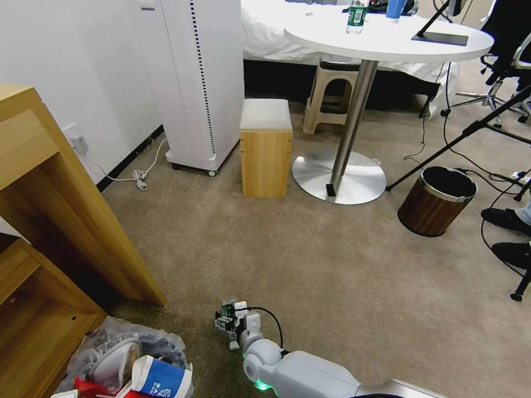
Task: Pick up the trash bin and place the garbage on the floor into it.
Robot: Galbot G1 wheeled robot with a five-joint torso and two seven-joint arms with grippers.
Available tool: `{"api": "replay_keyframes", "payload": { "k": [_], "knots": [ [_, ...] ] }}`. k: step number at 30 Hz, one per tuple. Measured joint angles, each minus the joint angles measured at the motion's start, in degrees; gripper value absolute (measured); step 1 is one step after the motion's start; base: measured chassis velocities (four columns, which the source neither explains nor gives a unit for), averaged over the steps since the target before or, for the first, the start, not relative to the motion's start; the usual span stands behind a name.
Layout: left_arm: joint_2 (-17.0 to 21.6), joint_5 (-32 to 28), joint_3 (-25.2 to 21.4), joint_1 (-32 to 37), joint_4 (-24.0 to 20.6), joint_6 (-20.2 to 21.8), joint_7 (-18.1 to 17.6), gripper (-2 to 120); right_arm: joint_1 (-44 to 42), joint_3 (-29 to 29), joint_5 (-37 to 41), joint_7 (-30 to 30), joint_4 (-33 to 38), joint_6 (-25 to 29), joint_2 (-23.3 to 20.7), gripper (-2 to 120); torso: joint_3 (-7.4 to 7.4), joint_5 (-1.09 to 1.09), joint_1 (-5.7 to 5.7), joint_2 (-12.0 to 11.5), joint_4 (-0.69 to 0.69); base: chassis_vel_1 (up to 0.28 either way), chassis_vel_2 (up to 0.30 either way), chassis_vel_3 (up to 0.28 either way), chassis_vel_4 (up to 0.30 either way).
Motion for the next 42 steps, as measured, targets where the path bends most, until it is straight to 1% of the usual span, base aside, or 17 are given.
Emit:
{"api": "replay_keyframes", "payload": {
  "k": [13, 22, 30, 31, 32, 34, 35, 37, 38, 40, 41, 42],
  "knots": [
    [0.4, -0.2, 0.4, -0.5, 0.5, -0.4, 0.6, 0, -0.7, -0.1, -1.8, -1.3, -5.3, 1.7, 2.6, 100, 0.00, 0.00, 0.00, 0.0, 0.00, 0.000, 0.000, 0.000, 0.000],
    [0.6, 0.0, 0.4, -0.6, 0.9, -0.9, 0.9, 0, -1.0, 0.1, -2.4, -2.0, -5.9, 2.2, 2.6, 100, 0.00, 0.00, 0.00, 0.0, 0.00, 0.000, 0.000, 0.000, 0.000],
    [0.8, 0.5, 0.6, -0.8, 1.4, -1.3, 1.3, 0, -1.3, 0.7, -4.9, -3.6, -7.2, 2.4, 2.5, 100, 0.00, 0.00, 0.00, 0.0, 0.00, 0.000, 0.000, 0.000, 0.000],
    [0.7, 0.7, 0.6, -0.9, 1.6, -1.4, 1.3, 0, -1.4, 0.8, -5.1, -3.7, -7.4, 2.5, 2.5, 99, 0.00, 0.00, 0.00, 0.0, 0.00, 0.000, 0.000, 0.000, 0.000],
    [0.7, 0.8, 0.7, -0.9, 1.6, -1.5, 1.4, 0, -1.4, 0.8, -5.4, -3.5, -7.5, 2.5, 2.5, 93, 0.00, 0.00, 0.00, 0.0, 0.00, 0.000, 0.000, 0.000, 0.000],
    [0.7, 1.0, 0.7, -1.0, 1.6, -1.6, 1.5, 0, -1.4, 0.8, -5.8, -3.1, -7.6, 2.7, 2.4, 87, 0.00, 0.00, 0.00, 0.0, 0.00, 0.000, 0.000, 0.000, 0.000],
    [0.7, 1.0, 0.7, -1.0, 1.6, -1.6, 1.5, 0, -1.4, 0.8, -5.8, -3.1, -7.6, 2.7, 2.4, 87, 0.00, 0.00, 0.00, 0.0, 0.00, 0.000, 0.000, 0.000, 0.000],
    [0.7, 1.2, 0.8, -1.0, 1.7, -1.7, 1.7, 0, -1.3, 0.7, -5.9, -2.8, -7.4, 2.9, 2.2, 76, 0.00, 0.01, 0.00, 0.0, 0.00, 0.000, 0.000, 0.000, 0.000],
    [0.7, 1.2, 0.8, -1.0, 1.7, -1.7, 1.7, 0, -1.3, 0.7, -5.9, -2.8, -7.4, 2.9, 2.2, 76, 0.00, 0.01, 0.00, 0.0, 0.00, 0.000, 0.000, 0.000, 0.000],
    [0.8, 1.4, 0.9, -1.2, 1.8, -1.7, 1.8, 0, -1.1, 0.8, -5.9, -2.6, -6.7, 3.0, 1.8, 65, 0.00, 0.01, 0.00, 0.0, 0.00, 0.000, 0.000, 0.000, 0.000],
    [0.8, 1.4, 0.9, -1.2, 1.8, -1.7, 1.8, 0, -1.1, 0.8, -5.9, -2.6, -6.7, 3.0, 1.8, 65, 0.00, 0.01, 0.00, 0.0, 0.00, 0.000, 0.000, 0.000, 0.000],
    [0.8, 1.5, 0.9, -1.2, 1.8, -1.7, 1.8, 0, -1.0, 0.8, -5.9, -2.6, -6.4, 3.0, 1.6, 58, 0.00, 0.01, 0.00, 0.0, 0.00, 0.000, 0.000, 0.000, 0.000]
  ]
}}
